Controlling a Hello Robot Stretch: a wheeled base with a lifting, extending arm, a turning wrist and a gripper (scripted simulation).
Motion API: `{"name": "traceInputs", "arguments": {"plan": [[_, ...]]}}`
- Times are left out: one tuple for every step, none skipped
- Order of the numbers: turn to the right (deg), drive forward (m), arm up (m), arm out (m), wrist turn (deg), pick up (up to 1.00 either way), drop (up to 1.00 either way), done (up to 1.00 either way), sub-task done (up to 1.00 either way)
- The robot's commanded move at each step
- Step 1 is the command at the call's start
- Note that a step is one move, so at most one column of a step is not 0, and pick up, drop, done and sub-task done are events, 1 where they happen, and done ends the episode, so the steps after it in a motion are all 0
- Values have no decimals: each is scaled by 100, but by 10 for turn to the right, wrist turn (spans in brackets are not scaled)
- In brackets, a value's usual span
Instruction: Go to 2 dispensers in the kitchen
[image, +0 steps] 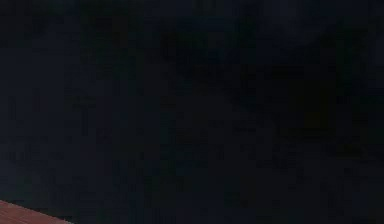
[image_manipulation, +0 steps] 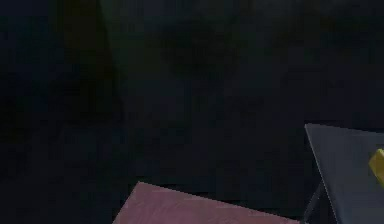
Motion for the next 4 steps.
{"name": "traceInputs", "arguments": {"plan": [[60,0,0,0,0,0,0,0,0],[0,15,0,0,0,0,0,0,0],[-450,0,0,0,0,0,0,0,0],[-330,0,0,0,0,0,0,0,0]]}}
